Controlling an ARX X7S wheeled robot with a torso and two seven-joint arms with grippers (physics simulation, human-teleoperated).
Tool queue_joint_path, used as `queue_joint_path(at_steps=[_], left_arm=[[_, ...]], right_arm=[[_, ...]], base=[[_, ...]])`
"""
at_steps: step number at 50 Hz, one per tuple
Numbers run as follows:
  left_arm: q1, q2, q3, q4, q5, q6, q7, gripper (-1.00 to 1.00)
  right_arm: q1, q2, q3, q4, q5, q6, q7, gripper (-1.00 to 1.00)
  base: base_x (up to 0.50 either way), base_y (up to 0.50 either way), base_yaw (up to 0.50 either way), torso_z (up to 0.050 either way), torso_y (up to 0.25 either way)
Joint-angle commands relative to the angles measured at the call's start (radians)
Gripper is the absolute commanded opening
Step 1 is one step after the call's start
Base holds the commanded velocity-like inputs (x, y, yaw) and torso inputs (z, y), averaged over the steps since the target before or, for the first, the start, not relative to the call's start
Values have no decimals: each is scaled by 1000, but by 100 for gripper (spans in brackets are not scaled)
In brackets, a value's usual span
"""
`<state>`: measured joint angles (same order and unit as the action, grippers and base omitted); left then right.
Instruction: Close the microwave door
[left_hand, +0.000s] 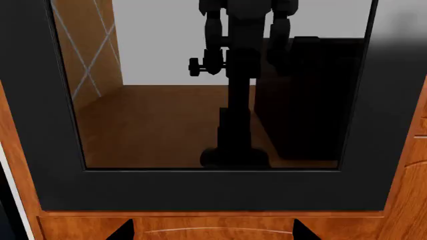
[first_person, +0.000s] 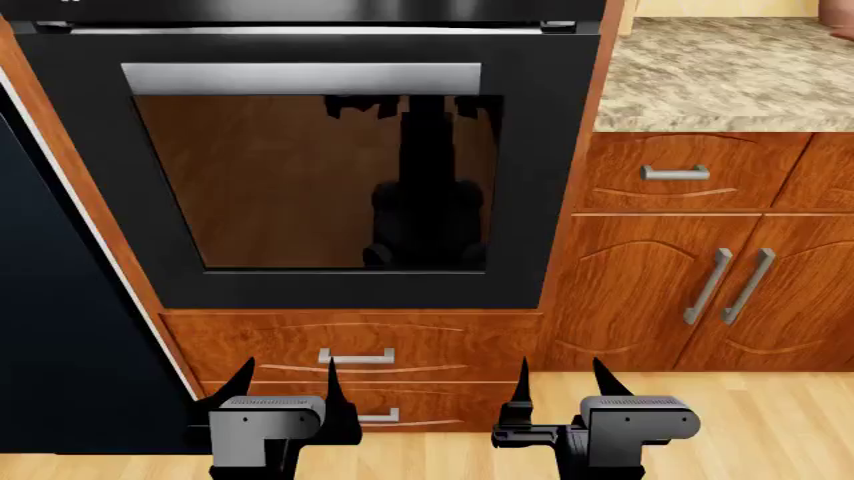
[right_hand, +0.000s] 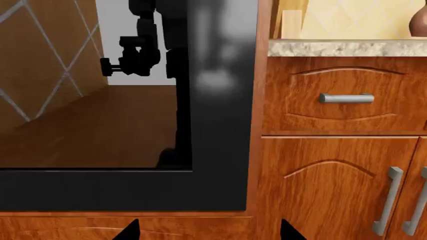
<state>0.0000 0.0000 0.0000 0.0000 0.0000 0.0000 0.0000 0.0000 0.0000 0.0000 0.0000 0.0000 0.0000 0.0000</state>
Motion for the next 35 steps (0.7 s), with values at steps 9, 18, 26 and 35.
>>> queue_joint_path(at_steps=[9, 18, 26, 35], left_arm=[[6, -44, 52, 59, -41, -9, -40, 100], [-26, -71, 49, 254, -89, -105, -58, 100], [-55, -99, 30, 534, -167, -261, -71, 100], [-187, -132, -81, 833, -360, -522, -129, 100]], right_arm=[[0, 45, -42, -57, 44, 17, 51, 100], [11, 83, -55, -290, 19, 134, 85, 100], [56, 124, -66, -539, -14, 293, 97, 100], [145, 162, -129, -803, -90, 504, 80, 100]], base=[[0, 0, 0, 0, 0], [0, 0, 0, 0, 0], [0, 0, 0, 0, 0], [0, 0, 0, 0, 0]])
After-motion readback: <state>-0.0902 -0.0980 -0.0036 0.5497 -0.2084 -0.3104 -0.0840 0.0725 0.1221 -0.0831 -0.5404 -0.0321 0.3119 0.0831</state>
